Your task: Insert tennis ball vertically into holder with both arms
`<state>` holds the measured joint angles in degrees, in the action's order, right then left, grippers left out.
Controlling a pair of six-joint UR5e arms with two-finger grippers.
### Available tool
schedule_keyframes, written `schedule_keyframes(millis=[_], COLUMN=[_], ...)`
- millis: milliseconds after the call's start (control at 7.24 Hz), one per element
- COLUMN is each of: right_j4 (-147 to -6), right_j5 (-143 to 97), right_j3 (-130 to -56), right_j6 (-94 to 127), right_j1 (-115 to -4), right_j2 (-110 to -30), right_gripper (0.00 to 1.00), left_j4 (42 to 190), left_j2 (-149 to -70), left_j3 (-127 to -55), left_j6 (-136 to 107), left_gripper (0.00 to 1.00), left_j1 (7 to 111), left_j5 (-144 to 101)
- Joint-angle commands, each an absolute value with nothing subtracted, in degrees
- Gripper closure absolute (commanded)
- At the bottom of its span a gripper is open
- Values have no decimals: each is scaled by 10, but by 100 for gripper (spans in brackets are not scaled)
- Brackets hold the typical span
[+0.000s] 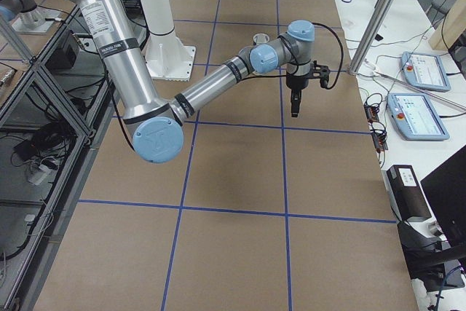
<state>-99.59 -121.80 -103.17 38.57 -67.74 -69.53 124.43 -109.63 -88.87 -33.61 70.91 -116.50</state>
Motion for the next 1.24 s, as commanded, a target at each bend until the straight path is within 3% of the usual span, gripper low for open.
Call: schedule_keyframes(millis=[0, 553, 1106], right_j4=[-993, -993, -994], right_j5=[-1246, -1312, -1330], right_j3=[-1022, -1009, -1007], right_j6=[328, 219, 161], right_j1=[-716, -795, -839], right_j2=[-724, -780, -837], right_gripper=[1, 0, 0], left_j4=[1166, 977, 1017], left_j2=[-1071, -1035, -938], left_j3=[-882, -874, -902], left_j6=[-283, -272, -215], left_gripper=[1, 1, 0], left_j1=[746, 862, 893], left_j5=[-1258, -1405, -1398])
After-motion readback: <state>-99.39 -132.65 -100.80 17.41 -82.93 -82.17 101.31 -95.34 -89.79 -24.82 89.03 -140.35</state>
